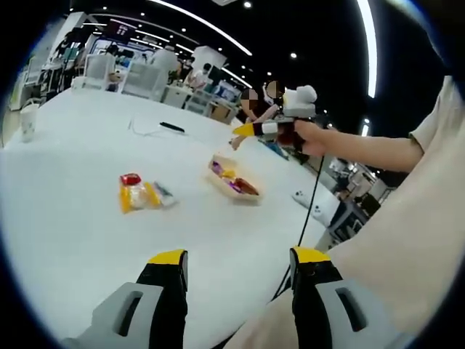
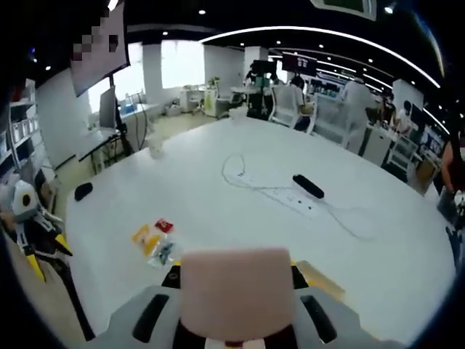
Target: Place the target food into the container with the food tongs after gripping and lifting it, then release it inside without dropping or visibly crushing the food.
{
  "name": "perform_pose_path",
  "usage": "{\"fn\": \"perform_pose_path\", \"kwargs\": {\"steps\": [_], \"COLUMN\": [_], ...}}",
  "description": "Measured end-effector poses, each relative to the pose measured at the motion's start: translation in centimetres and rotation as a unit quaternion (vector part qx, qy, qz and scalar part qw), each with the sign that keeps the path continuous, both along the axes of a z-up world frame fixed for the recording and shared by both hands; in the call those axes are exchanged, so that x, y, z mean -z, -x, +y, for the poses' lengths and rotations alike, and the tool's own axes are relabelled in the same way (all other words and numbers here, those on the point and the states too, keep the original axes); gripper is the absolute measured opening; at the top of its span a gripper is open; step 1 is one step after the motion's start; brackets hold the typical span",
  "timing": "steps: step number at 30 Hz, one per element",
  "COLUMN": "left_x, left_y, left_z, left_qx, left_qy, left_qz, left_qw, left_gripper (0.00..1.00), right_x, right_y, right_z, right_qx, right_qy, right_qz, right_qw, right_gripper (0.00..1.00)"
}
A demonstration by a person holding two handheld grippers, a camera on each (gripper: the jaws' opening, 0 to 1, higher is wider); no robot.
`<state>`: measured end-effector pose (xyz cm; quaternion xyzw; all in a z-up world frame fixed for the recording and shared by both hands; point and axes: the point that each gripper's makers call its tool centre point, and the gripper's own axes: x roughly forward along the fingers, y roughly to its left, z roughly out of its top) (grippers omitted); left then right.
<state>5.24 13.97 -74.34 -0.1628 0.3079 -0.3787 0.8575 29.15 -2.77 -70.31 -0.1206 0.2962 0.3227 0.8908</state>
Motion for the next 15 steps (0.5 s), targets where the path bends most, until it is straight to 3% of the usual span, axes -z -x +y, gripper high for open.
{"fn": "perform_pose_path", "kwargs": {"steps": [15], "left_x": [-0.5], "left_y": [0.0], "left_z": [-0.1], "left_qx": [0.004], "left_qy": [-0.006], "left_qz": [-0.003], "left_qw": [1.0000], "left_gripper": [0.56], "right_x": [-0.8], "right_y": [0.1], "right_z": [-1.8], "right_qx": [0.034], "right_qy": [-0.020], "right_qz": [-0.003], "right_qw": [0.9992], "right_gripper": [0.22]}}
